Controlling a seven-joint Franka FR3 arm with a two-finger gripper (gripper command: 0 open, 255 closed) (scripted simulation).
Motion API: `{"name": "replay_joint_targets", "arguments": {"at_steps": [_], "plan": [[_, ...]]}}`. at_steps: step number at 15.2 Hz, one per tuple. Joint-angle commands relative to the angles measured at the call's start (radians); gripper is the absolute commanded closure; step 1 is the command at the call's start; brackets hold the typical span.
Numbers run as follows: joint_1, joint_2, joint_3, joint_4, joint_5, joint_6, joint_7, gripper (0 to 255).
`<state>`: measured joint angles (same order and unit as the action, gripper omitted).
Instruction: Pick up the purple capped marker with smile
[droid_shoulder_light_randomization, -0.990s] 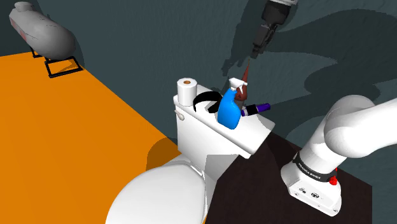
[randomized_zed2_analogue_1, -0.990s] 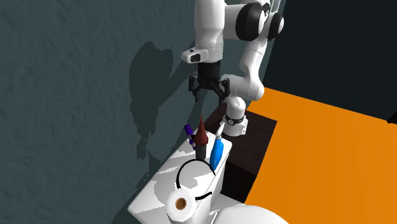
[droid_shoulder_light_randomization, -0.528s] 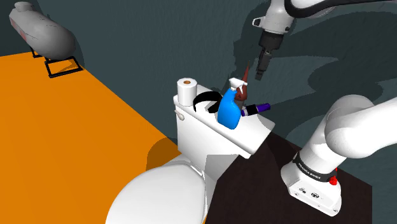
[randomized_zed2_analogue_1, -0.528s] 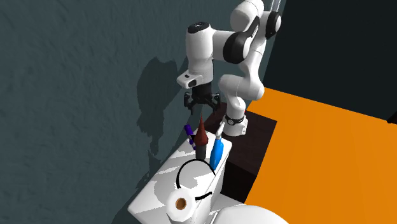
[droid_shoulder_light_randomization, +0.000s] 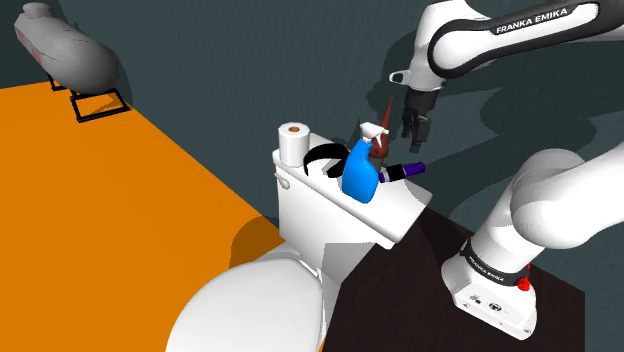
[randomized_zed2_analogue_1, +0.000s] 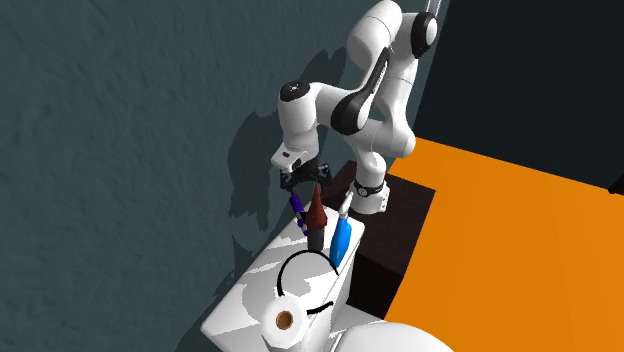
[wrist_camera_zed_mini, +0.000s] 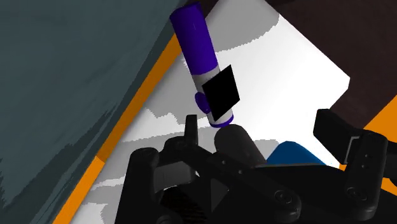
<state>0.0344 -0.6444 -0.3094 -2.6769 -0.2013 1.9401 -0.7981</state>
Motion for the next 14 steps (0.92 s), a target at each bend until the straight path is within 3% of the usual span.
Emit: {"name": "replay_joint_targets", "arguments": {"at_steps": [1,6,14], "plan": [[-0.001,0.042,-0.033,-0.026,-0.044,0.048,-0.078,0],[-0.005,0.168,-0.107,-0.056,-0.139,0.168,-0.235,0],[-0.003,0.264,-0.131,-0.101,-0.146,0.307,-0.233,0]]}}
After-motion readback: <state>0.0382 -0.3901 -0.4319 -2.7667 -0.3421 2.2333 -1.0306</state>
